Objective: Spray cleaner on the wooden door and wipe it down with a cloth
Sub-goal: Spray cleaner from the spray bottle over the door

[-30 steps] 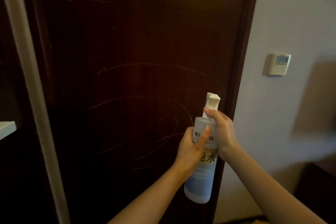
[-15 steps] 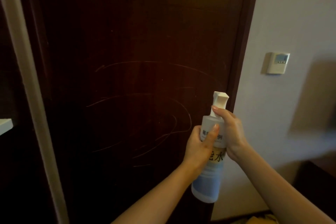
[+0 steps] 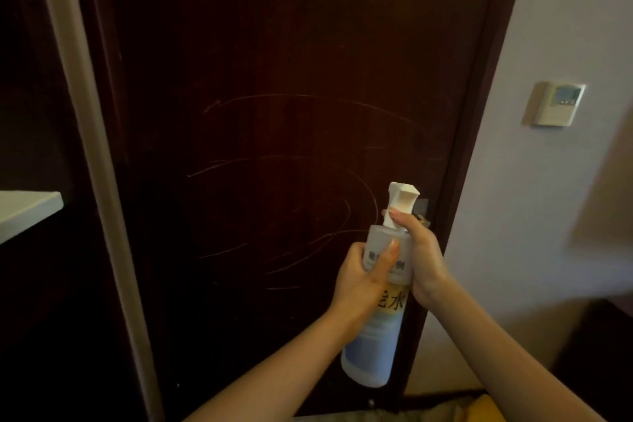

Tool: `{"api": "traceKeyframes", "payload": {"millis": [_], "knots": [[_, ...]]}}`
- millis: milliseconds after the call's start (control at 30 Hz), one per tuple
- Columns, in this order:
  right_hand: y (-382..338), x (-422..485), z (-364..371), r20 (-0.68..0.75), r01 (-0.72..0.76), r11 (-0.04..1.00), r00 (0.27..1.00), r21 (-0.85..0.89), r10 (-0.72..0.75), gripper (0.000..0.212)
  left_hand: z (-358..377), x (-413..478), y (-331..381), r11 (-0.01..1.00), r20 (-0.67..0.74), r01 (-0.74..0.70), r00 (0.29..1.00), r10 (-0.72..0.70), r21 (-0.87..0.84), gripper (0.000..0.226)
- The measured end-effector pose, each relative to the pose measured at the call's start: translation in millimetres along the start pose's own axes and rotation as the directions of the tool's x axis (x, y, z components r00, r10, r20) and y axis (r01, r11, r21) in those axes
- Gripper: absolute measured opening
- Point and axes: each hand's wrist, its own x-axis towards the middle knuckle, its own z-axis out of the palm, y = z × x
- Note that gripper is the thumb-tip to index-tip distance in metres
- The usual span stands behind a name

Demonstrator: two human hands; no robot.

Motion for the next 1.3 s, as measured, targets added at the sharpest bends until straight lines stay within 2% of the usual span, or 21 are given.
{"api": "traceKeyframes", "payload": {"millis": [167, 467, 567, 700, 867, 1133, 1300], "knots": [[21.1, -9.0, 2.9, 0.023, -0.037, 0.998, 0.999, -0.060, 0.038, 0.043, -11.4, -12.9, -15.4, 0.999, -0.002, 0.029, 1.000, -0.029, 0.021, 0.059], [42.6, -21.7, 11.0, -0.034, -0.129, 0.992, 0.991, 0.016, 0.130, 0.056, -22.4, -23.0, -35.0, 0.994, -0.012, 0.062, 0.998, -0.061, 0.091, 0.054], [51.1, -24.3, 11.0, -0.044, -0.099, 0.995, 0.994, 0.004, 0.099, 0.050, -26.4, -25.6, -38.2, 0.992, -0.001, 0.069, 0.998, -0.069, 0.108, 0.054], [57.6, -27.6, 14.7, 0.030, -0.069, 0.998, 0.997, -0.005, 0.069, 0.039, -34.3, -31.8, -40.3, 0.992, -0.012, 0.069, 0.998, -0.068, 0.106, 0.051], [64.7, -29.3, 27.0, 0.100, -0.090, 0.996, 0.991, 0.000, 0.089, 0.040, -44.6, -42.0, -46.8, 0.995, -0.073, 0.075, 0.995, -0.070, 0.067, 0.055], [84.6, -31.4, 54.3, 0.086, -0.125, 0.991, 0.989, 0.042, 0.121, 0.042, -67.2, -51.0, -55.1, 0.988, -0.153, 0.117, 0.983, -0.101, 0.097, 0.052], [96.8, -30.8, 74.6, 0.135, -0.156, 0.988, 0.979, 0.006, 0.154, 0.029, -83.5, -58.8, -61.8, 0.985, -0.249, 0.157, 0.959, -0.135, 0.074, 0.030]]}}
